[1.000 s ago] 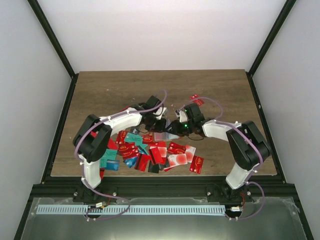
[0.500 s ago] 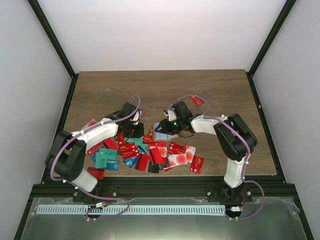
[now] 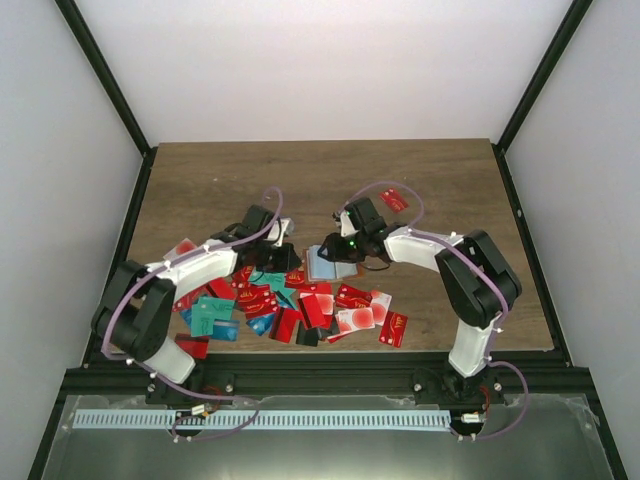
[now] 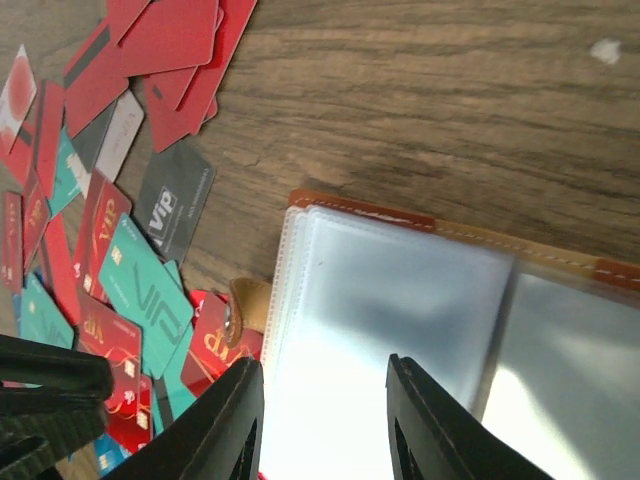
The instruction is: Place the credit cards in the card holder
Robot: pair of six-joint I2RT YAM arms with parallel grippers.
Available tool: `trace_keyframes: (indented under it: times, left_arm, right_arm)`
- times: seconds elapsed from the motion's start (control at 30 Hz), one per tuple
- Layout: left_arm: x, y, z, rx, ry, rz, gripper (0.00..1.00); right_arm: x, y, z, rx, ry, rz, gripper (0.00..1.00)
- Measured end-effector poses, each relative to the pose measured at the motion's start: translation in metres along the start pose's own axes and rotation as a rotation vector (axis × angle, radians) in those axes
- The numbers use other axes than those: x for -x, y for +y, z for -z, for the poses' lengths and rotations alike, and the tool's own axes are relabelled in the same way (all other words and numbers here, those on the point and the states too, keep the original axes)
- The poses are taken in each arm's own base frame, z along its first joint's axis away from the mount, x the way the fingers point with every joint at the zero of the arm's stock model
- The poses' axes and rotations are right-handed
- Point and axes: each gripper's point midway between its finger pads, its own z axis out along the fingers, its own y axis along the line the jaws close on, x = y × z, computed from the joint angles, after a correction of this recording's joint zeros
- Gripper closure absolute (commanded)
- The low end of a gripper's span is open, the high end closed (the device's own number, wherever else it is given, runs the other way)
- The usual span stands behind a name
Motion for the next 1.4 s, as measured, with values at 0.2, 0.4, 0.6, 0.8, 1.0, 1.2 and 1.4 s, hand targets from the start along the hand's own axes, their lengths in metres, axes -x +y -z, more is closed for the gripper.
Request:
trace_keyframes:
  times: [0.2, 0.4, 0.6, 0.8, 1.0, 1.2, 1.4]
  left_arm:
    - [-0.001, 0.005, -0.03, 0.004, 0.063, 0.008, 0.81]
    - [0.0, 0.008, -0.056, 0.015, 0.111, 0.008, 0.75]
    - [0.009, -0.007, -0.065, 0.01, 0.107, -0.029, 0.74]
    - [0.013, -0.017, -0.065, 0.022, 0.1, -0.059, 0.72]
    - [0.02, -0.035, -0.066, 0.013, 0.091, -0.106, 0.72]
    - [0.027, -0.049, -0.064, 0.032, 0.083, -0.14, 0.69]
    - [0.024, -0.053, -0.077, 0.052, 0.109, -0.158, 0.63]
  right_arm:
    - [0.002, -0.009, 0.0, -0.044, -0.02, 0.009, 0.64]
    - [0.002, -0.013, -0.001, -0.056, -0.022, 0.016, 0.64]
    - [-0.006, -0.026, -0.001, -0.073, -0.01, 0.003, 0.64]
    - [-0.011, -0.037, 0.0, -0.081, -0.009, 0.01, 0.64]
    - [-0.018, -0.038, 0.01, -0.084, -0.01, 0.019, 0.63]
    - [-0.006, -0.03, 0.036, -0.094, -0.075, 0.037, 0.62]
    - [0.005, -0.022, 0.054, -0.078, -0.13, 0.048, 0.62]
